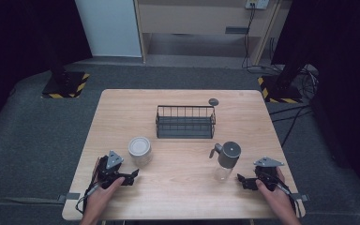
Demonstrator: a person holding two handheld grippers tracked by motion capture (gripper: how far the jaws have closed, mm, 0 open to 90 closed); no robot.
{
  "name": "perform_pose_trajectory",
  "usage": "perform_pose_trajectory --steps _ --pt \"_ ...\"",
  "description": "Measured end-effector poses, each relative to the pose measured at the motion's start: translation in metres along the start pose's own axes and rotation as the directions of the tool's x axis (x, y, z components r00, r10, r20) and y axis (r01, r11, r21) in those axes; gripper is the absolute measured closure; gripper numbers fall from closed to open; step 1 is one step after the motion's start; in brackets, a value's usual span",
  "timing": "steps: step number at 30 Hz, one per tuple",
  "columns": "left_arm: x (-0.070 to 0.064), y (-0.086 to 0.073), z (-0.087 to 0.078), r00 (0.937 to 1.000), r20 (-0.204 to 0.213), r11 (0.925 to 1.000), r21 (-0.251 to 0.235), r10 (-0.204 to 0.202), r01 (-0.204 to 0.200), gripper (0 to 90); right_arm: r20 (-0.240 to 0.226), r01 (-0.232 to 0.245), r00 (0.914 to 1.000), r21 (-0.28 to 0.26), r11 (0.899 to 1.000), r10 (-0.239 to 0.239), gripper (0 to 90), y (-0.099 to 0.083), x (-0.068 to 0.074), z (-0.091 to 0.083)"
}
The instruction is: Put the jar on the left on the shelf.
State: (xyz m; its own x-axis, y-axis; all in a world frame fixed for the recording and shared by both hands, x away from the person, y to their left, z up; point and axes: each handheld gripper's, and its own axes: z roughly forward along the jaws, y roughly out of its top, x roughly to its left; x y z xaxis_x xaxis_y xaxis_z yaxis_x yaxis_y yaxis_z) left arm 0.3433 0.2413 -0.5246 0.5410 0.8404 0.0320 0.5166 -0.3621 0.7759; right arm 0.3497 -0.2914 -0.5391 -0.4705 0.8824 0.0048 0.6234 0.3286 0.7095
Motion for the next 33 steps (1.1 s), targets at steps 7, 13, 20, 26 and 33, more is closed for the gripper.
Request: perform_pose_trajectory --steps 7,13,20,26,33 --pt "-0.001 0.006 0.001 1.0 0.008 0.9999 -0.013 -0.002 0.002 1.3 0.0 0.0 1.0 0.0 1.0 0.0 0.7 0.0 0.0 0.0" --pt "0.003 0.014 0.0 1.0 0.006 0.9995 -0.033 -0.004 0.004 1.3 0.0 0.0 1.0 0.0 1.0 0.0 0.7 0.0 0.0 0.0" --pt "0.003 0.021 0.0 0.9999 0.01 0.9988 -0.049 0.0 0.0 1.1 0.0 0.0 1.0 0.0 1.0 0.0 0.7 0.0 0.0 0.0" --pt "0.003 0.024 0.004 0.9999 0.015 0.9985 -0.054 0.003 -0.002 1.0 0.0 0.0 1.0 0.0 1.0 0.0 0.7 0.0 0.0 0.0" --pt "0.002 0.031 0.009 0.9997 0.024 0.9974 -0.071 0.001 0.001 1.0 0.0 0.001 1.0 0.0 1.0 -0.001 0.7 0.0 0.0 0.0"
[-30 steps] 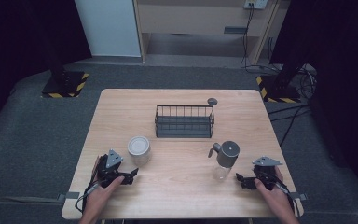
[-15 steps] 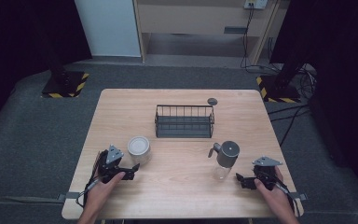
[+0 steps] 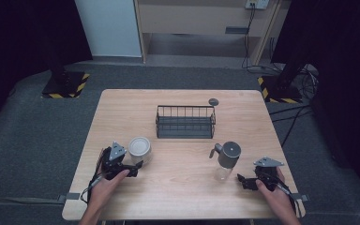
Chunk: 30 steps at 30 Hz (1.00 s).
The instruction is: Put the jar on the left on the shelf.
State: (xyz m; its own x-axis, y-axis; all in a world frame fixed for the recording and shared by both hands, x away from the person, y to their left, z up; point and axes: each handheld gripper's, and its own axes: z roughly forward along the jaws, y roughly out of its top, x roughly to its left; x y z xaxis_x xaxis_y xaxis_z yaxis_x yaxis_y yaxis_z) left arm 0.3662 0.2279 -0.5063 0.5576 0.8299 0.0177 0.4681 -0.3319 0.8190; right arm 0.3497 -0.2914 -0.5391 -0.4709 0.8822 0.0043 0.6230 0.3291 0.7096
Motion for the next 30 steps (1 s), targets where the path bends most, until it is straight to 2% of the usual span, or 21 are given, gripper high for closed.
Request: perform_pose_trajectory --steps 9,16,25,30 --pt "-0.004 0.013 0.009 0.9999 0.016 0.9998 -0.022 0.003 -0.003 1.0 0.0 0.0 1.0 0.0 1.0 0.0 0.7 0.0 0.0 0.0" --pt "-0.005 0.02 0.017 0.9999 0.011 0.9996 -0.026 0.006 -0.006 1.1 0.0 -0.001 1.0 0.0 1.0 0.001 0.7 0.0 0.0 0.0" --pt "-0.004 0.021 0.023 1.0 0.006 0.9995 -0.03 -0.003 0.003 1.4 0.0 0.0 1.0 0.0 1.0 0.0 0.7 0.0 0.0 0.0" --pt "-0.006 0.022 0.027 0.9999 0.011 0.9996 -0.027 0.006 -0.006 3.0 0.0 0.0 1.0 0.0 1.0 0.0 0.7 0.0 0.0 0.0"
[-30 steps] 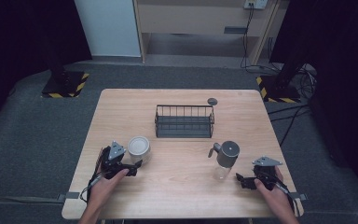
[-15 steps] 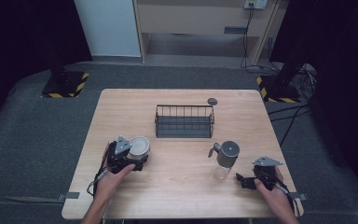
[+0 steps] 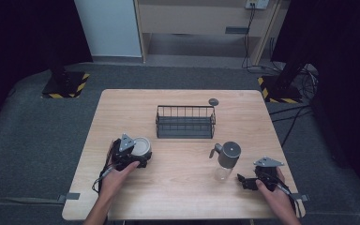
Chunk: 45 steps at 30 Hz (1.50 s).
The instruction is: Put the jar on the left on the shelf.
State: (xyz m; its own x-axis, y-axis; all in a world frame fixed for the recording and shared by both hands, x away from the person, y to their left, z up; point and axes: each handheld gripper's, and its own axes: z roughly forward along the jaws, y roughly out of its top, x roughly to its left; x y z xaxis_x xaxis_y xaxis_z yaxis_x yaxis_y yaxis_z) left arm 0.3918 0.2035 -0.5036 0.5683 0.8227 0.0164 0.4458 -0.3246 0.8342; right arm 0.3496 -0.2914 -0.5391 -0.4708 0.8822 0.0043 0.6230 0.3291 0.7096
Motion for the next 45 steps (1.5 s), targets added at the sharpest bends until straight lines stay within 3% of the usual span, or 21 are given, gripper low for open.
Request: perform_pose_trajectory --steps 13,25,31,40,45 --pt "0.001 -0.002 0.003 1.0 0.005 0.9998 -0.021 -0.008 0.008 9.1 0.0 0.0 1.0 0.0 1.0 0.0 0.7 0.0 0.0 0.0" --pt "0.006 -0.003 0.002 0.9982 0.034 0.9979 -0.04 -0.049 0.051 9.5 0.0 0.0 1.0 0.0 1.0 0.0 0.7 0.0 0.0 0.0" --pt "0.004 -0.001 -0.002 0.9986 0.043 0.9983 -0.049 -0.03 0.032 9.5 0.0 0.0 1.0 0.0 1.0 0.0 0.7 0.0 0.0 0.0" --pt "-0.003 0.021 -0.009 0.9968 0.068 0.9975 -0.058 0.043 -0.039 9.5 0.0 0.0 1.0 0.0 1.0 0.0 0.7 0.0 0.0 0.0" --pt "-0.004 0.026 -0.008 0.9945 0.087 0.9971 -0.054 0.057 -0.053 9.5 0.0 0.0 1.0 0.0 1.0 0.0 0.7 0.0 0.0 0.0"
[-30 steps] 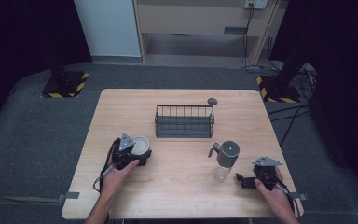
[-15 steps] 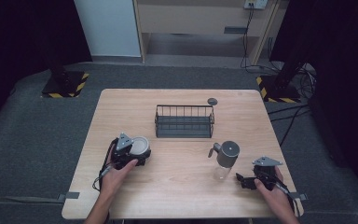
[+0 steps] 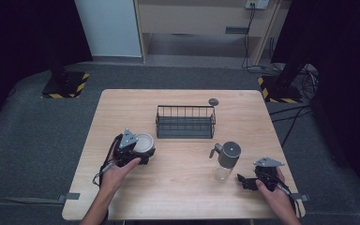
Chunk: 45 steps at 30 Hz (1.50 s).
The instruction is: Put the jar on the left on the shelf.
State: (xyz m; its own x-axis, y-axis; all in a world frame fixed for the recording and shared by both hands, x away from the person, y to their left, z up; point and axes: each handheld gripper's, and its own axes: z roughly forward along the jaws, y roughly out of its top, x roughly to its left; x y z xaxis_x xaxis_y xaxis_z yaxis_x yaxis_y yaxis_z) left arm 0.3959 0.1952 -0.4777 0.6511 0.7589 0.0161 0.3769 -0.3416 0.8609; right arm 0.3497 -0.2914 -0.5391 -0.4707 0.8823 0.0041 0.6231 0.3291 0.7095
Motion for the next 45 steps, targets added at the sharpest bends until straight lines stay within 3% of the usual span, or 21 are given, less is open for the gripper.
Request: perform_pose_trajectory --steps 12,32,38,45 --pt "-0.005 0.018 0.007 0.9993 0.024 0.9996 0.007 0.028 -0.028 9.5 0.0 0.0 1.0 0.0 1.0 0.0 0.7 0.0 0.0 0.0" --pt "-0.02 0.079 0.023 0.9951 0.055 0.9963 0.019 0.082 -0.083 9.5 0.0 0.0 1.0 0.0 1.0 0.0 0.7 0.0 0.0 0.0" --pt "-0.022 0.091 0.029 0.9927 0.069 0.9947 0.022 0.099 -0.101 9.5 0.0 0.0 1.0 0.0 1.0 0.0 0.7 0.0 0.0 0.0" --pt "-0.023 0.094 0.035 0.9933 0.074 0.9956 0.022 0.089 -0.091 9.5 0.0 0.0 1.0 0.0 1.0 0.0 0.7 0.0 0.0 0.0"
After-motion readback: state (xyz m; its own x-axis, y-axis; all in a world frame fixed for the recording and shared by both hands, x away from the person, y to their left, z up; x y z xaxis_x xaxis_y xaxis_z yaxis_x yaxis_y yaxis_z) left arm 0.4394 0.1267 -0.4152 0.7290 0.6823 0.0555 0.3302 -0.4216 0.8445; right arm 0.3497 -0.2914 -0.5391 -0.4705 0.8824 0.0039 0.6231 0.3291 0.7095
